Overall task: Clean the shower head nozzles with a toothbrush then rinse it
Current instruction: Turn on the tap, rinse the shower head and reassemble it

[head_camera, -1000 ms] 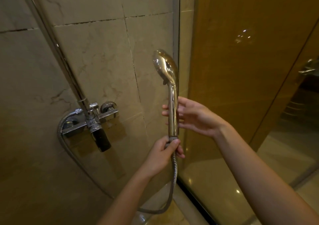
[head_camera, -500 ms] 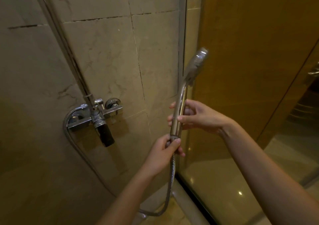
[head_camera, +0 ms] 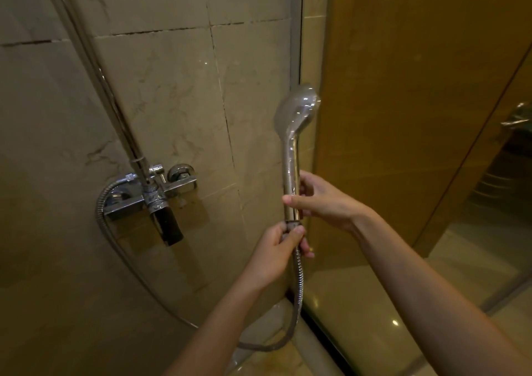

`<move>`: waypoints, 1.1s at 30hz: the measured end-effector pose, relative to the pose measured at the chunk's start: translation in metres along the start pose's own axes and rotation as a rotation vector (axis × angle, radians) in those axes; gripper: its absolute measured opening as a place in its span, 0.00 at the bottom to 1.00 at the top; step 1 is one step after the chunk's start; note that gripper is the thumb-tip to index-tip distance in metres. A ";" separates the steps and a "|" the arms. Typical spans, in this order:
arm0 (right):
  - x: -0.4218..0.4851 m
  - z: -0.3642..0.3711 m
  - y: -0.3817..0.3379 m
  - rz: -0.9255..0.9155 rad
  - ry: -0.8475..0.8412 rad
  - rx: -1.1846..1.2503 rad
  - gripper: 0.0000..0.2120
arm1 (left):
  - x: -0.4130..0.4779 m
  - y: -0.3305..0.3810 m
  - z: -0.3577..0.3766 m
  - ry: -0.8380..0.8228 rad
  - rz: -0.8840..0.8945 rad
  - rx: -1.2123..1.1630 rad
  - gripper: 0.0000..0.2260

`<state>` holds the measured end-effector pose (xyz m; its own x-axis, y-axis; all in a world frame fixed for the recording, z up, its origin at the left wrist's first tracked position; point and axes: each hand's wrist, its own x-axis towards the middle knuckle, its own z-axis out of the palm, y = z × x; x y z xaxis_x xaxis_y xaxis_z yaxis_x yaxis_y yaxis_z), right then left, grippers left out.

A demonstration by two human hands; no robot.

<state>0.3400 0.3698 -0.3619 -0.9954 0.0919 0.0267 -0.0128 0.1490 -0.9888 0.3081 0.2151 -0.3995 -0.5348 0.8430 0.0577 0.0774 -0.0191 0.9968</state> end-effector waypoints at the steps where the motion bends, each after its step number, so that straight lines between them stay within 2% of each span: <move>1: -0.001 -0.003 0.002 0.022 -0.048 0.096 0.21 | 0.001 0.001 -0.002 0.006 0.012 0.017 0.06; 3: -0.007 -0.011 0.002 0.041 -0.182 0.270 0.26 | 0.002 0.003 -0.008 0.014 0.028 0.036 0.05; 4: -0.009 -0.014 0.000 0.033 -0.203 0.258 0.26 | 0.003 0.003 -0.010 0.015 0.030 0.043 0.05; 5: -0.007 -0.014 -0.002 0.011 -0.159 0.135 0.24 | 0.004 0.002 -0.011 0.024 0.029 0.052 0.04; 7: 0.000 -0.004 -0.003 -0.058 0.078 -0.234 0.19 | 0.006 0.002 -0.009 0.049 0.015 0.060 0.05; 8: 0.004 0.001 -0.002 -0.098 0.207 -0.330 0.17 | 0.008 0.002 -0.007 0.051 0.008 0.050 0.06; 9: 0.007 0.003 0.001 -0.138 0.263 -0.344 0.16 | 0.009 0.003 -0.005 0.039 0.005 0.028 0.06; 10: 0.007 0.005 0.005 -0.146 0.224 -0.248 0.16 | 0.009 0.004 -0.003 0.023 0.003 -0.001 0.07; 12: 0.003 0.001 0.006 -0.056 0.000 0.140 0.17 | 0.010 0.008 -0.005 -0.001 0.008 -0.055 0.07; 14: -0.003 -0.006 0.008 -0.023 -0.161 0.341 0.21 | 0.009 0.010 -0.011 -0.033 0.028 -0.054 0.07; 15: -0.002 -0.006 0.010 -0.033 -0.152 0.333 0.21 | 0.008 0.010 -0.013 -0.045 0.036 -0.038 0.06; 17: 0.001 0.002 0.012 -0.057 0.017 0.160 0.21 | 0.007 0.010 -0.014 -0.045 0.043 0.013 0.06; 19: 0.006 0.009 0.010 -0.081 0.129 -0.076 0.27 | 0.006 0.010 -0.013 -0.035 0.046 0.065 0.07; 20: 0.008 0.011 0.009 -0.075 0.134 -0.113 0.30 | 0.006 0.010 -0.013 -0.026 0.036 0.064 0.07; 22: 0.008 0.008 0.008 -0.010 0.010 0.083 0.31 | 0.007 0.010 -0.015 -0.005 0.013 0.010 0.08; 24: 0.004 -0.002 0.010 0.024 -0.112 0.307 0.27 | 0.006 0.007 -0.018 -0.004 0.008 -0.015 0.08; 25: 0.002 -0.005 0.012 0.016 -0.126 0.315 0.26 | 0.005 0.005 -0.019 -0.004 0.005 -0.008 0.07; 26: 0.001 -0.005 0.014 -0.001 -0.087 0.259 0.24 | 0.005 0.003 -0.020 0.005 -0.003 0.010 0.07; 28: 0.004 0.007 0.013 -0.049 0.136 -0.031 0.24 | 0.005 -0.002 -0.019 0.054 -0.024 0.061 0.06; 30: 0.009 0.024 0.017 -0.034 0.393 -0.296 0.31 | 0.006 -0.008 -0.017 0.125 -0.047 0.124 0.06; 31: 0.010 0.031 0.017 -0.009 0.449 -0.320 0.35 | 0.006 -0.010 -0.018 0.147 -0.062 0.145 0.06; 32: 0.009 0.034 0.018 0.002 0.405 -0.254 0.38 | 0.005 -0.011 -0.018 0.143 -0.071 0.142 0.06; 33: 0.007 0.031 0.018 -0.002 0.275 -0.100 0.39 | 0.004 -0.012 -0.020 0.113 -0.067 0.112 0.05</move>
<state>0.3297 0.3424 -0.3839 -0.9320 0.3533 0.0815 0.0081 0.2450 -0.9695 0.2884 0.2083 -0.4101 -0.6327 0.7744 0.0035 0.1285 0.1006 0.9866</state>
